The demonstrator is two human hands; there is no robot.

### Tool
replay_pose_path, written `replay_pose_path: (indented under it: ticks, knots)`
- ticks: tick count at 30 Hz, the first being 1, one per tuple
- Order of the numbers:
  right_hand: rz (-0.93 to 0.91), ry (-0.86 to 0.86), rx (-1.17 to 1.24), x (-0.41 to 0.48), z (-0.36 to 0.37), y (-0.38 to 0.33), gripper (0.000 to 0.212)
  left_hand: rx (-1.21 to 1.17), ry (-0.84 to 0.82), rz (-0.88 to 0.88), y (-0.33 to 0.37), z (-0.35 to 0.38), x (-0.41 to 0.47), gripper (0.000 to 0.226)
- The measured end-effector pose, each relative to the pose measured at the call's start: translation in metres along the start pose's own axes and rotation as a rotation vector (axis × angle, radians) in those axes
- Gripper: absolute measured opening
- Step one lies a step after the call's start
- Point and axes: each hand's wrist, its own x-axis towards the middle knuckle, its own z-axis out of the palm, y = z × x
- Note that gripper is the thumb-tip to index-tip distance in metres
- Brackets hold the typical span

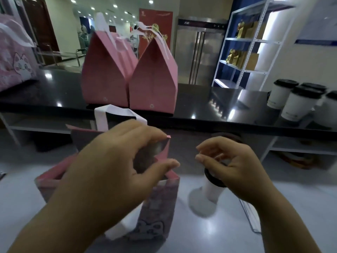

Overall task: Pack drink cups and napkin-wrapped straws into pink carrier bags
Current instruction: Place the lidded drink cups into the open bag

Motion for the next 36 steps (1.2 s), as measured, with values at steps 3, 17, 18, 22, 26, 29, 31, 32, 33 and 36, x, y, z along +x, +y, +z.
replay_pose_path:
  ticks: [3, 17, 18, 22, 26, 29, 31, 32, 33, 36]
  knots:
    - [0.119, 0.045, -0.067, -0.022, -0.015, 0.034, 0.010, 0.033, -0.006, 0.064, 0.026, 0.033, 0.008, 0.042]
    - [0.400, -0.308, -0.493, -0.036, -0.012, 0.145, 0.079, 0.117, -0.179, -0.025, 0.045, 0.190, -0.008, 0.027]
    - [0.422, -0.343, -0.480, -0.034, -0.009, 0.149, 0.085, 0.122, -0.187, -0.046, 0.043, 0.194, -0.011, 0.027]
    - [0.469, -0.443, -0.426, -0.027, -0.001, 0.161, 0.089, 0.137, -0.196, -0.115, 0.036, 0.207, -0.019, 0.032]
    - [0.457, -0.424, -0.370, -0.024, 0.001, 0.168, 0.081, 0.165, -0.207, -0.164, 0.032, 0.212, -0.021, 0.037]
    - [0.465, -0.407, -0.303, -0.024, -0.004, 0.171, 0.080, 0.156, -0.205, -0.168, 0.035, 0.211, -0.020, 0.037]
    - [0.487, -0.388, -0.257, -0.026, -0.011, 0.174, 0.080, 0.151, -0.205, -0.152, 0.040, 0.206, -0.017, 0.037]
    - [0.496, -0.371, -0.246, -0.027, -0.015, 0.175, 0.080, 0.147, -0.205, -0.136, 0.044, 0.202, -0.014, 0.037]
    - [0.500, -0.345, -0.240, -0.027, -0.019, 0.175, 0.079, 0.138, -0.208, -0.113, 0.048, 0.197, -0.010, 0.038]
    - [0.455, -0.239, -0.206, -0.026, -0.030, 0.169, 0.075, 0.122, -0.217, -0.013, 0.061, 0.177, 0.005, 0.040]
